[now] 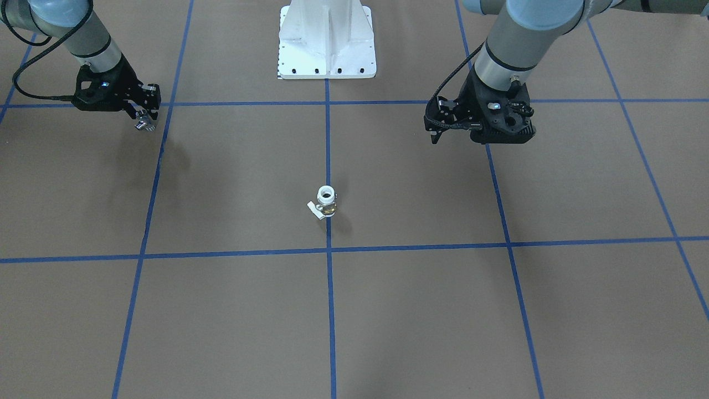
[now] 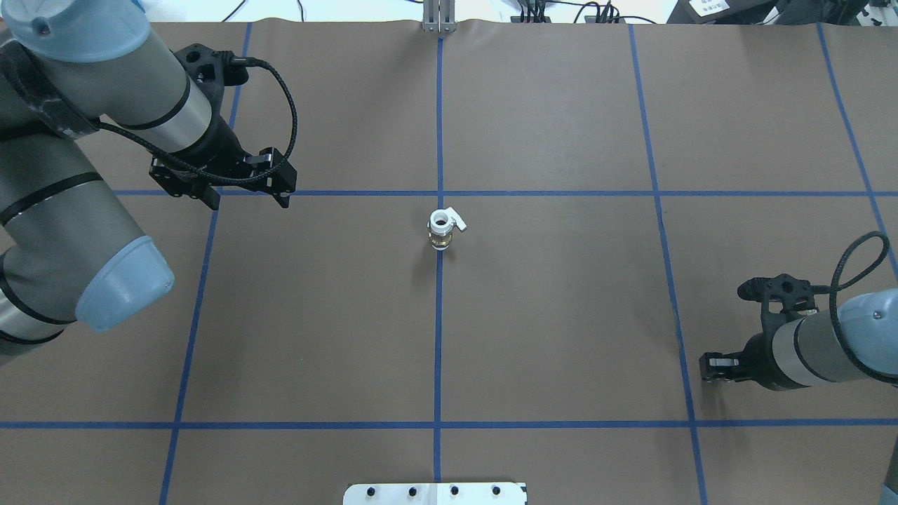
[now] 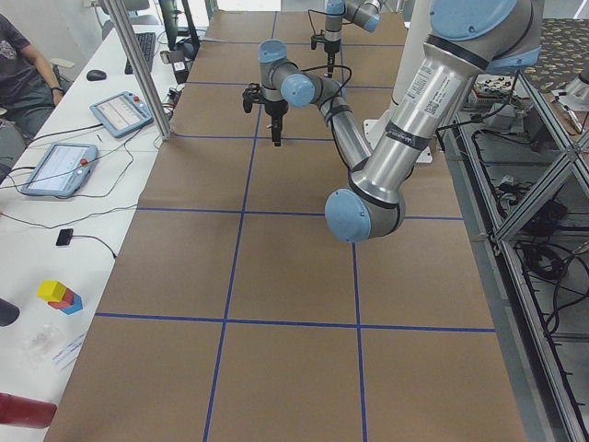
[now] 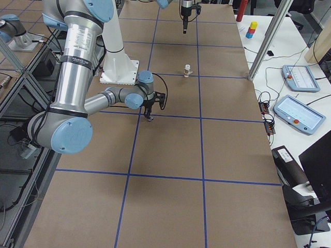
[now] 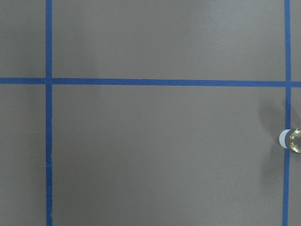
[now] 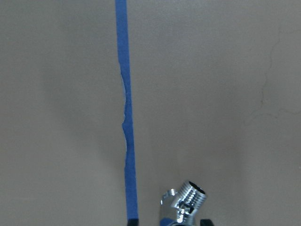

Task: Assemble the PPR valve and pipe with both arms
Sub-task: 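Lift the chrome fitting with the right gripper and carry it above the valve, then lower the fitting onto the valve top and press it down with the right gripper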

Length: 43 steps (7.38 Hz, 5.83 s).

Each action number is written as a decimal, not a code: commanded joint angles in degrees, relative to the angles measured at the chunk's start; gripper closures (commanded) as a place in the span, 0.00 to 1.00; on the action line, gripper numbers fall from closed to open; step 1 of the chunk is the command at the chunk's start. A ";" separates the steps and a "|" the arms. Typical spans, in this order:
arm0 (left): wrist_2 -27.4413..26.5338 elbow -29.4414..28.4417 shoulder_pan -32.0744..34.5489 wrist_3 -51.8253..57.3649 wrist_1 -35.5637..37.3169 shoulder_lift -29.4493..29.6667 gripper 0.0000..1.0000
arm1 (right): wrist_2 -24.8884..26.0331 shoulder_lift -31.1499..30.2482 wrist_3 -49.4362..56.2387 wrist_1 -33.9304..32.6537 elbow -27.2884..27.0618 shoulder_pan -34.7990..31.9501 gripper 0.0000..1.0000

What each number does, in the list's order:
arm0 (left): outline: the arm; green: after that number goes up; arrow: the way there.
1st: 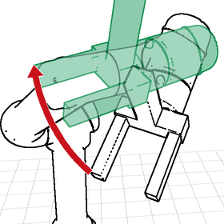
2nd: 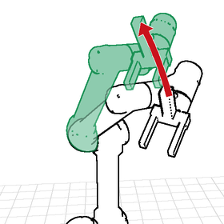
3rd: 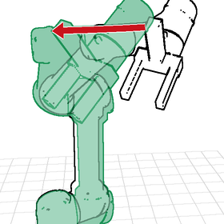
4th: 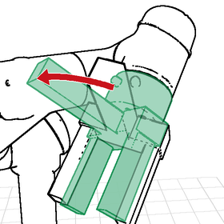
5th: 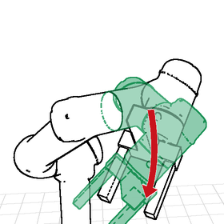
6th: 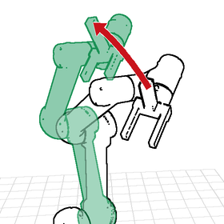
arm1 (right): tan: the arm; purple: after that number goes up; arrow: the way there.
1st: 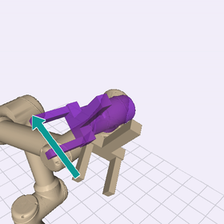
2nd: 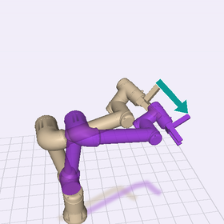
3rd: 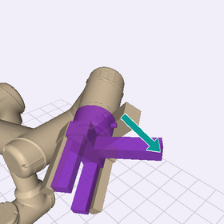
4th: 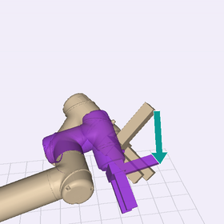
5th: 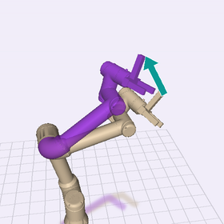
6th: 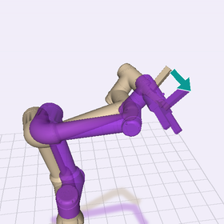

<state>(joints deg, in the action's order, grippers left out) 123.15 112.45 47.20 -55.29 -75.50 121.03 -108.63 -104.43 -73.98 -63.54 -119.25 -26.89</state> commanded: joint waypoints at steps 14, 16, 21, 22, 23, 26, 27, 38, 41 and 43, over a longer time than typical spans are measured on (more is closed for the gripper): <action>0.34 -0.83 6.59 20.31 -0.79 -7.92 0.01 | -6.68 66.61 -8.98 -37.89 28.77 -10.20 1.00; 0.51 -0.74 6.77 20.14 -0.79 -7.92 0.01 | -6.68 68.73 -12.57 -32.72 33.18 -10.29 1.00; 0.60 -0.74 6.94 20.14 -0.79 -7.83 0.01 | -7.56 69.89 -12.68 -32.96 35.84 -10.29 1.00; 0.60 -0.65 6.94 20.05 -0.79 -7.83 0.01 | -7.82 69.80 -12.68 -32.96 36.10 -10.29 1.00; 0.69 -0.48 6.94 19.79 -0.70 -7.83 0.01 | -7.82 70.06 -12.68 -32.87 37.06 -10.29 1.00; 0.69 -0.39 6.94 19.61 -0.70 -7.66 0.01 | -8.35 69.88 -12.59 -32.96 37.07 -10.29 1.00; 0.78 -0.30 6.94 19.61 -0.70 -7.57 0.01 | -8.35 69.71 -12.68 -32.96 37.07 -10.29 1.00; 0.78 0.31 6.94 19.35 -0.35 -7.48 0.01 | -8.88 69.79 -12.68 -34.09 37.07 -10.02 1.00; 0.78 0.31 6.94 19.35 -0.35 -7.39 0.01 | -9.14 69.62 -12.68 -34.28 37.07 -9.94 1.00; 0.78 0.31 6.94 19.35 -0.35 -7.30 0.01 | -9.14 69.62 -12.68 -34.28 37.16 -9.93 1.00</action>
<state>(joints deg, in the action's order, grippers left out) 123.93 112.76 54.14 -35.95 -75.85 113.70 -117.75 -34.77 -86.66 -97.82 -82.13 -36.85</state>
